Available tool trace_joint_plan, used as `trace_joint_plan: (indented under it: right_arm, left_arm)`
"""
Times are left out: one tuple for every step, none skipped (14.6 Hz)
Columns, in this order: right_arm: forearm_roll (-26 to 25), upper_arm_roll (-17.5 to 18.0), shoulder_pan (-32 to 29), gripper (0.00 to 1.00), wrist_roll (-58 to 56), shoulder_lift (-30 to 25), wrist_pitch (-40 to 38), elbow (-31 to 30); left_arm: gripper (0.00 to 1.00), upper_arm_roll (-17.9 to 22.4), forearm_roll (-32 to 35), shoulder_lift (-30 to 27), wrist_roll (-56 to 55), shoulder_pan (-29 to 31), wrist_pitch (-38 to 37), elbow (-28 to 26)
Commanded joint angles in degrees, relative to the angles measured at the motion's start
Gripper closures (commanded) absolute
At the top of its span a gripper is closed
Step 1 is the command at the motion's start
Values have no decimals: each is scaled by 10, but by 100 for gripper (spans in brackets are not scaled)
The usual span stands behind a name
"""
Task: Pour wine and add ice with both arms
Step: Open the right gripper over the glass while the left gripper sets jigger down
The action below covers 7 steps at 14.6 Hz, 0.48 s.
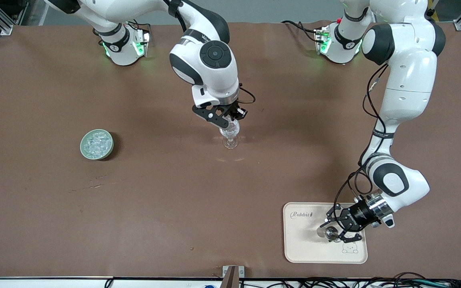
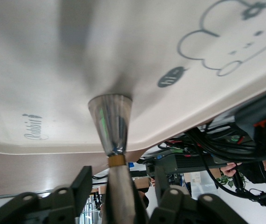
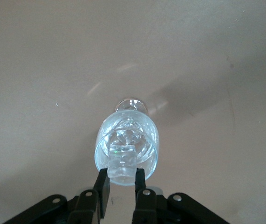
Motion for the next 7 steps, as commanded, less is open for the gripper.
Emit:
trace_joint_plan:
  right_arm:
    - [-15, 9, -4, 86, 7, 6, -5, 6]
    - [-16, 9, -4, 86, 8, 6, -5, 6]
    - [-16, 9, -4, 85, 8, 6, -5, 6]
    - [-17, 9, -4, 85, 8, 5, -5, 6]
    - [-17, 9, -4, 83, 8, 5, -5, 6]
    - [-19, 9, -4, 83, 7, 5, -6, 6]
    - [-22, 9, -4, 83, 7, 5, -6, 4]
  left_arm:
    - [0, 4, -2, -39, 14, 12, -18, -35]
    - [0, 12, -1, -47, 14, 12, -19, -42]
    - [0, 17, 9, -57, 17, 12, -20, -56]
    - [0, 18, 36, -71, 26, 12, -20, -72]
    - [0, 18, 66, -84, 34, 13, -20, -90]
    - [0, 19, 99, -100, 41, 13, -20, -105]
    - [0, 19, 138, -112, 43, 13, -20, -117]
